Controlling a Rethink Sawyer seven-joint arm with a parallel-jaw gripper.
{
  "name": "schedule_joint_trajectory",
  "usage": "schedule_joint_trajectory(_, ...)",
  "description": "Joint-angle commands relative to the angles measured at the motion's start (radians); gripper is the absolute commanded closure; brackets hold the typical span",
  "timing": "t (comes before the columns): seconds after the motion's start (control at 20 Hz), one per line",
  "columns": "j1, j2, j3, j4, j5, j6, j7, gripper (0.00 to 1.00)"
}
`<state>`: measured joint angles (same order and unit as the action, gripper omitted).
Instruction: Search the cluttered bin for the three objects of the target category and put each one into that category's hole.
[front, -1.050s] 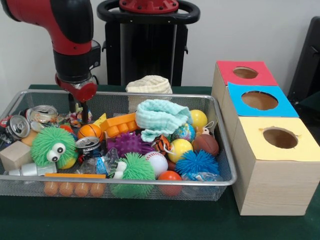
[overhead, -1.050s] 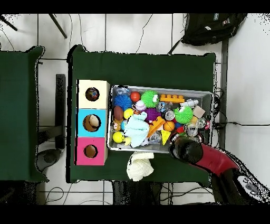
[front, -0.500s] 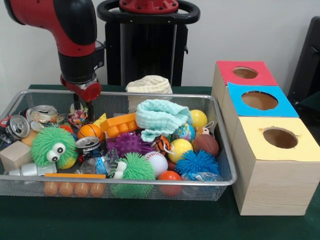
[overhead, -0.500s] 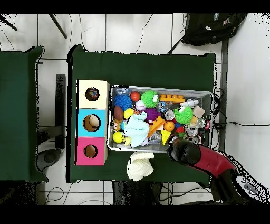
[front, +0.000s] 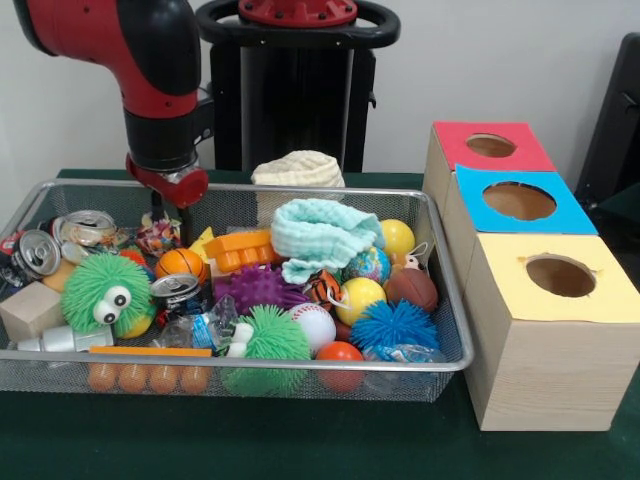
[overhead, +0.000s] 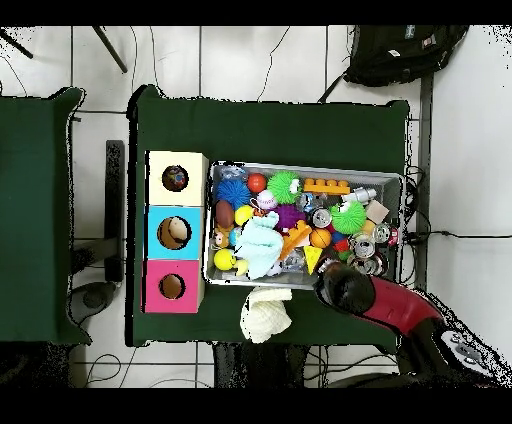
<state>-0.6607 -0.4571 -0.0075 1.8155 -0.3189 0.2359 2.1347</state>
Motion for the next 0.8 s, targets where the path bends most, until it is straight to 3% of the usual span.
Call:
schedule_joint_trajectory(0.05,0.054,0.074,-0.029,0.006,-0.054,-0.080,0.082,0.00)
schedule_joint_trajectory(0.1,0.052,0.075,-0.031,0.005,-0.053,-0.091,0.083,0.00)
schedule_joint_trajectory(0.15,0.051,0.079,-0.038,0.012,-0.053,-0.124,0.087,1.00)
schedule_joint_trajectory(0.5,0.085,0.082,-0.073,-0.011,-0.028,-0.081,0.092,1.00)
schedule_joint_trajectory(0.8,0.106,0.033,-0.060,-0.011,0.007,-0.017,0.086,1.00)
